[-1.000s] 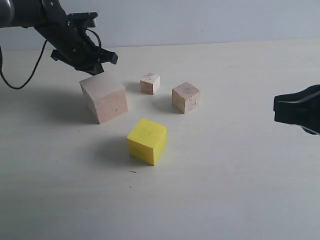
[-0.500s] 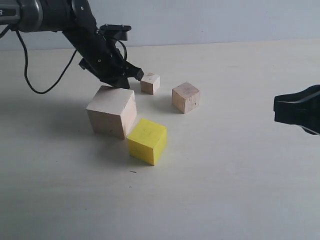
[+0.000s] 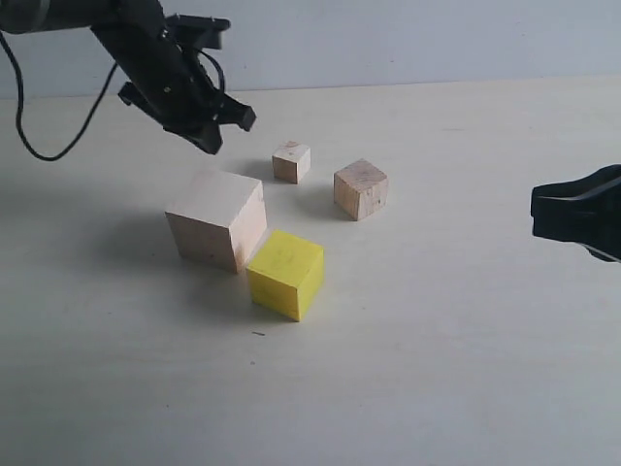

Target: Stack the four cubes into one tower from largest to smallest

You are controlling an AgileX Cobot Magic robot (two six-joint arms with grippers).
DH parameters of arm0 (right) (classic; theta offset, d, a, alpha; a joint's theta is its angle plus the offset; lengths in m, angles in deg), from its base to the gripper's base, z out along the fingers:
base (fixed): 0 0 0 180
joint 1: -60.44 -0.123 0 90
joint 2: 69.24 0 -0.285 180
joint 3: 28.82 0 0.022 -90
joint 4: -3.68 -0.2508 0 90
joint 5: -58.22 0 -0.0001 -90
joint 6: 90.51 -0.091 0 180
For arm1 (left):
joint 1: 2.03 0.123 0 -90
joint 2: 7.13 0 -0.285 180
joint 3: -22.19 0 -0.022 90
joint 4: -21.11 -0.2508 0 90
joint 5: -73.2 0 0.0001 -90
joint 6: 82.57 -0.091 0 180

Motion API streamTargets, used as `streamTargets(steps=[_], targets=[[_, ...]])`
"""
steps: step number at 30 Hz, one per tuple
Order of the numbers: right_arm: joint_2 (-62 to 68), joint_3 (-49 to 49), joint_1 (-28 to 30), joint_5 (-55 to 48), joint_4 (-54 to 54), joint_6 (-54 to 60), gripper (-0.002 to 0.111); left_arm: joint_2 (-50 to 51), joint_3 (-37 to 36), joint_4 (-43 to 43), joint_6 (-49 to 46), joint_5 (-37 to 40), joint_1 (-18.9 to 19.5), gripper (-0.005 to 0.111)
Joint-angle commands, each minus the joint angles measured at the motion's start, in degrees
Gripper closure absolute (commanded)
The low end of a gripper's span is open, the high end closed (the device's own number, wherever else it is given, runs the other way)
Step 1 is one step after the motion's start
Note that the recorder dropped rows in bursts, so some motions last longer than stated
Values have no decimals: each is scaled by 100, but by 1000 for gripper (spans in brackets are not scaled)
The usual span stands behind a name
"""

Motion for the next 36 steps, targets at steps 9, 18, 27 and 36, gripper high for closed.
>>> streamTargets(steps=[9, 18, 27, 36], targets=[[19, 59, -11, 8, 4, 35, 108, -439, -1026, -84, 351, 99, 329, 107], [19, 59, -11, 8, 4, 35, 108, -452, -1638, 58, 506, 165, 12, 107], [19, 59, -11, -37, 4, 20, 108, -538, -1724, 278, 504, 141, -268, 107], [19, 59, -11, -87, 4, 20, 108, -784, -1754, 529, 516, 154, -370, 107]])
